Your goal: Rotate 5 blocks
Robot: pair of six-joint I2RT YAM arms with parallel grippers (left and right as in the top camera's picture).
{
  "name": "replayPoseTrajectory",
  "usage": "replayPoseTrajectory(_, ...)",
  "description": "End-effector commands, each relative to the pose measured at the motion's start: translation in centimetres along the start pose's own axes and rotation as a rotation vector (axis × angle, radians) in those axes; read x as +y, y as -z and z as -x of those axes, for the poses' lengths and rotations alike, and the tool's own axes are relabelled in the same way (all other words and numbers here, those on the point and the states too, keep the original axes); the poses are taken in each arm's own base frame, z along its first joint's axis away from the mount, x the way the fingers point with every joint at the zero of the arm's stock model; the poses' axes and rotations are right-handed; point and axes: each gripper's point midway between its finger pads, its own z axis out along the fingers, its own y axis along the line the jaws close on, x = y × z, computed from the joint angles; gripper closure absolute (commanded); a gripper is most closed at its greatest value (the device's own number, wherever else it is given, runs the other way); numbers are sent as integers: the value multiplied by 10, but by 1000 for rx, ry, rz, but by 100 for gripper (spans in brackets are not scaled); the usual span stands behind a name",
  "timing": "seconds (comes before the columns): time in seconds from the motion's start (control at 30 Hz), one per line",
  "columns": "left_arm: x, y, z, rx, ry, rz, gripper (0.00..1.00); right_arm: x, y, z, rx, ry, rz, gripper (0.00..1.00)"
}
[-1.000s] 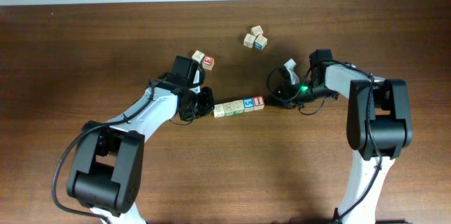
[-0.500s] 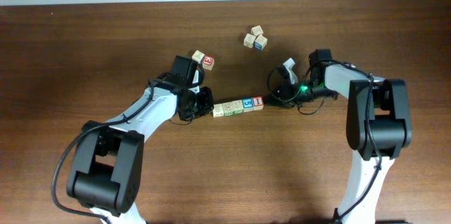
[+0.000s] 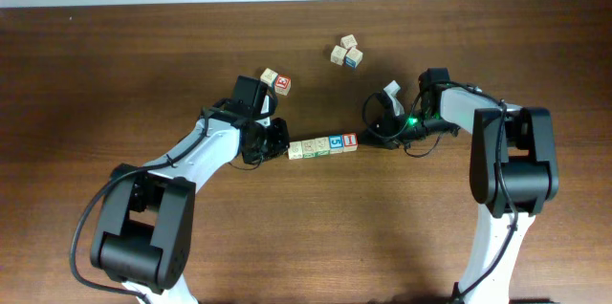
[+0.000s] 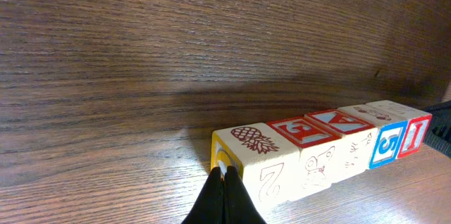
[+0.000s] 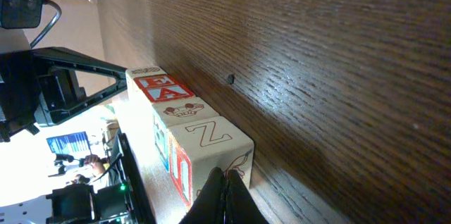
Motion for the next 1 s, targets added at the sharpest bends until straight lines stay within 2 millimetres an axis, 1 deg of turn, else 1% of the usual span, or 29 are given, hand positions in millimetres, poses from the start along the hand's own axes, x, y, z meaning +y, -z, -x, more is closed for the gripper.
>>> replayPoseTrajectory(0.0, 0, -5, -6, 26, -13, -12, 100, 18, -3, -1, 6, 32, 52, 96)
replayPoseTrajectory(0.1, 0, -5, -6, 26, -13, -12, 100, 21, -3, -2, 10, 33, 52, 96)
replayPoseTrajectory(0.43, 0, -5, -6, 24, -14, -13, 100, 43, -5, 0, 20, 82, 54, 96)
replayPoseTrajectory(0.63, 0, -5, -6, 24, -14, -13, 100, 54, -13, 0, 43, 106, 57, 96)
replayPoseTrajectory(0.8, 0, -5, -6, 24, -14, -13, 100, 61, -16, 1, 53, 117, 67, 96)
replayPoseTrajectory(0.97, 0, -5, -6, 24, -14, -13, 100, 66, -14, 3, 52, 115, 81, 96)
